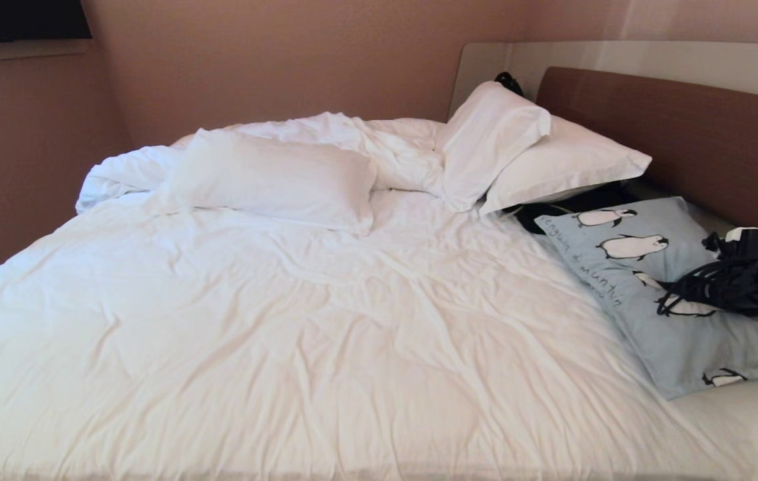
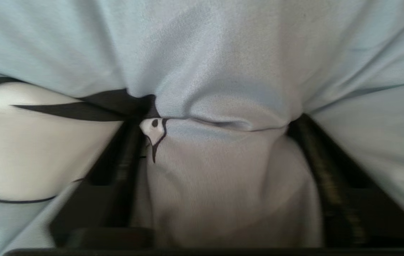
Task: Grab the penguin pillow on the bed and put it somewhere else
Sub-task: Pick up the pillow
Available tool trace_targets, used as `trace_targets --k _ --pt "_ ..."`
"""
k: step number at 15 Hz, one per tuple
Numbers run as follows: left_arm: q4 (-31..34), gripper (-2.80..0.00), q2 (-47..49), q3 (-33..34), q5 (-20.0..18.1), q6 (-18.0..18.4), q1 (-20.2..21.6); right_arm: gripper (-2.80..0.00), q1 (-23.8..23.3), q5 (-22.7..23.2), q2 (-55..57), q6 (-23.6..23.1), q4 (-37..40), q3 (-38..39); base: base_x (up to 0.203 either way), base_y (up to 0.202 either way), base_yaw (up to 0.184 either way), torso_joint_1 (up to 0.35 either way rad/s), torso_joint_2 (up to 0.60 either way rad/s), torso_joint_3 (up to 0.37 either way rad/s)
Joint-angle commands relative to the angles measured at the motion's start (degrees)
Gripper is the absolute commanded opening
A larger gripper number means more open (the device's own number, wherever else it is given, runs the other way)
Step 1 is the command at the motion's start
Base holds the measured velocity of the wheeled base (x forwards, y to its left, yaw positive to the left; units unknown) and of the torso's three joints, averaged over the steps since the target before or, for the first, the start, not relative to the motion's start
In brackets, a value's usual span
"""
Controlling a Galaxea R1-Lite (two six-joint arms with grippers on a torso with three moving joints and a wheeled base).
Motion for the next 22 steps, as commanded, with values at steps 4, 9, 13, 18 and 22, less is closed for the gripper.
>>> trace_targets --k 4,9,13,18,22 --pt "0.0 -2.80 0.0 0.0 0.0 0.1 0.0 -2.80 0.0 0.0 -2.4 0.5 0.1 0.6 0.000 0.000 0.000 0.000 0.00 0.000" --pt "0.0 -2.80 0.0 0.0 0.0 0.1 0.0 -2.80 0.1 0.1 -7.6 3.6 0.2 1.4 0.000 0.000 0.000 0.000 0.00 0.000" --pt "0.0 -2.80 0.0 0.0 0.0 0.0 0.0 -2.80 0.1 1.1 -11.9 7.5 0.3 2.0 0.000 0.000 0.000 0.000 0.00 0.000" --pt "0.0 -2.80 0.0 0.0 0.0 0.0 0.0 -2.80 0.0 3.7 -19.4 11.3 0.3 4.6 0.000 0.000 0.000 0.000 0.00 0.000" --pt "0.0 -2.80 0.0 0.0 0.0 0.0 0.0 -2.80 0.0 4.8 -26.2 12.5 -0.1 8.1 0.000 0.000 0.000 0.000 0.00 0.000"
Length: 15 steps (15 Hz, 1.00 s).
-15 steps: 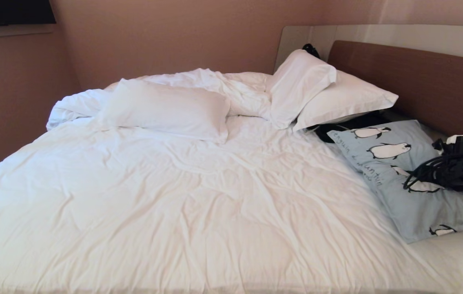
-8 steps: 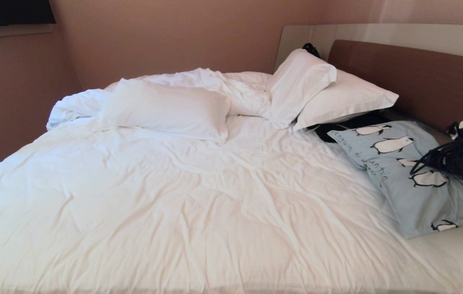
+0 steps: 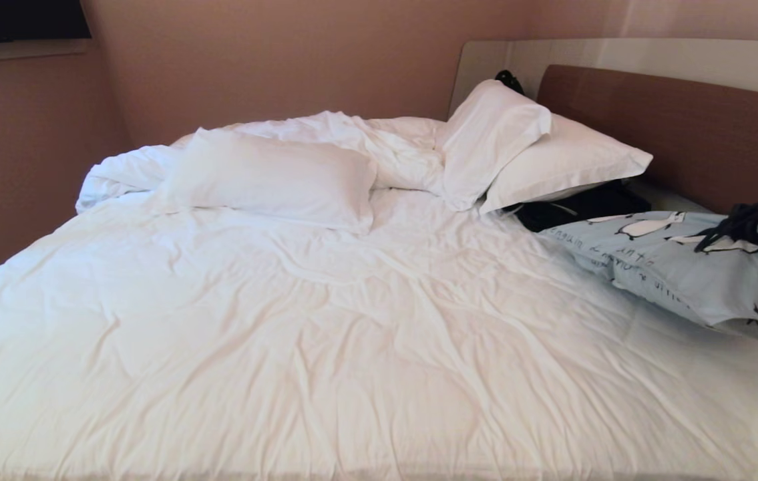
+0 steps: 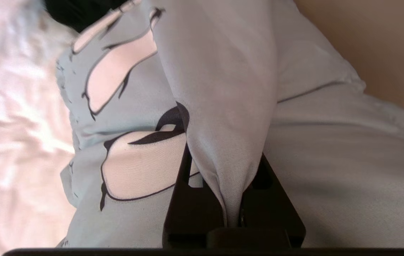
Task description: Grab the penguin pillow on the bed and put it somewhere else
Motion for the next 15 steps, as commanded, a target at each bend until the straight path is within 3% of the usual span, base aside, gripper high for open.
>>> trace_targets --k 1,8,15 --pt "0.0 -2.80 0.0 0.0 0.0 0.0 0.0 -2.80 0.0 0.6 -5.3 0.4 -0.3 1.9 0.000 0.000 0.000 0.000 0.00 0.000" --pt "0.0 -2.80 0.0 0.0 0.0 0.0 0.0 -2.80 -0.3 0.7 -15.3 0.7 -0.3 7.9 0.000 0.000 0.000 0.000 0.00 0.000" --pt "0.0 -2.80 0.0 0.0 0.0 0.0 0.0 -2.80 -1.9 0.6 -36.9 0.2 -0.4 25.9 0.000 0.000 0.000 0.000 0.00 0.000"
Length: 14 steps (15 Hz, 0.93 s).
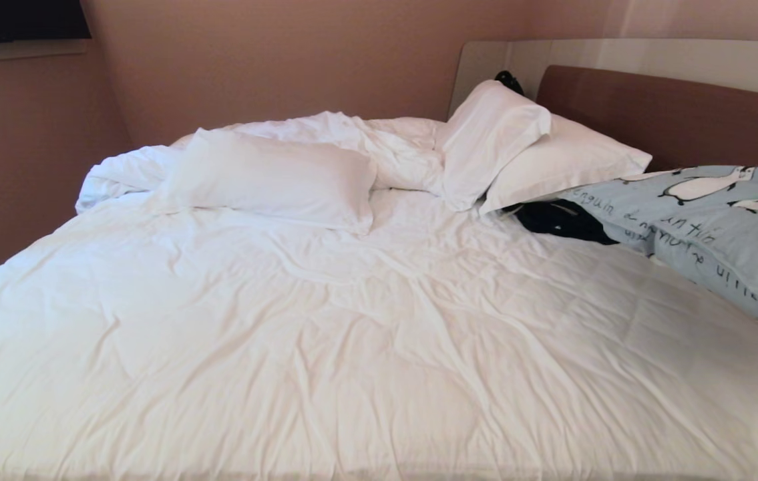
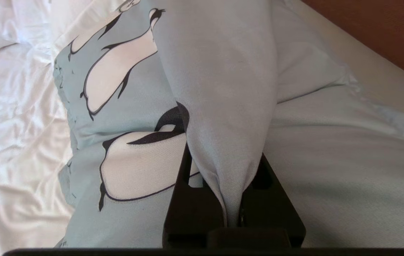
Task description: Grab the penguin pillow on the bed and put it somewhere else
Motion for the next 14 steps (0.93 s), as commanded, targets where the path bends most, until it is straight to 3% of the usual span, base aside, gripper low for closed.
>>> trace_targets --k 1,8,14 --pt "0.0 -2.80 0.0 0.0 0.0 0.0 0.0 -2.80 -0.2 0.0 -9.9 -0.4 -0.1 5.2 0.000 0.000 0.000 0.000 0.00 0.000" --pt "-0.1 -2.80 0.0 0.0 0.0 0.0 0.0 -2.80 -1.7 -0.8 -22.9 -2.0 0.1 14.9 0.000 0.000 0.000 0.000 0.00 0.000" --pt "-0.1 -2.80 0.0 0.0 0.0 0.0 0.0 -2.80 -3.3 -3.2 -23.9 -1.7 0.0 16.5 0.000 0.000 0.000 0.000 0.00 0.000"
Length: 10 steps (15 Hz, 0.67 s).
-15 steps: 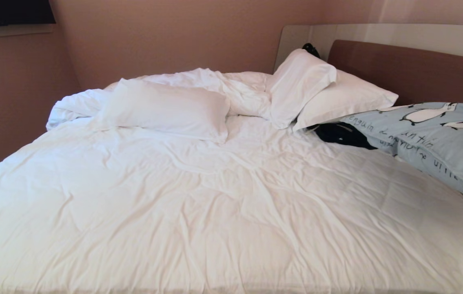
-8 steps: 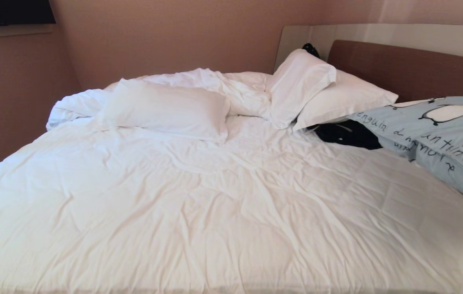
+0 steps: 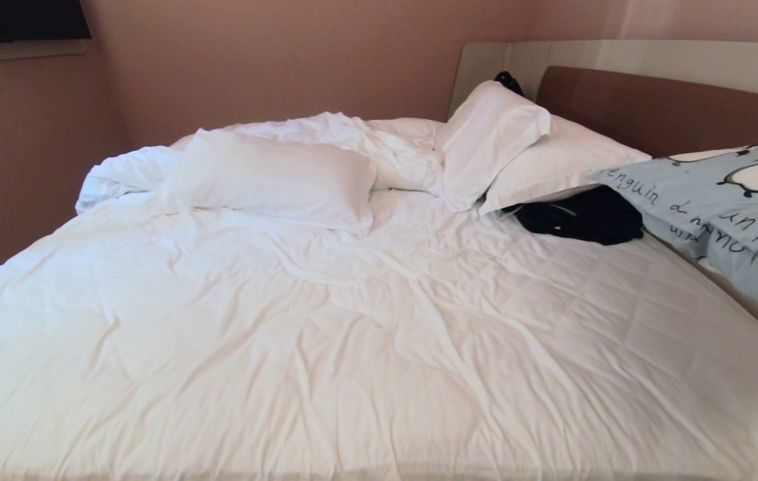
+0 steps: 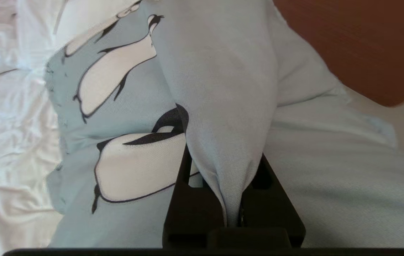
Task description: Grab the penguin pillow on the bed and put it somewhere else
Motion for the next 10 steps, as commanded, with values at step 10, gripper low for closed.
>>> trace_targets --k 10 --pt "0.2 -2.80 0.0 0.0 0.2 0.1 0.0 -2.80 -0.8 0.7 -2.9 3.2 -0.1 8.2 0.000 0.000 0.000 0.000 0.00 0.000"
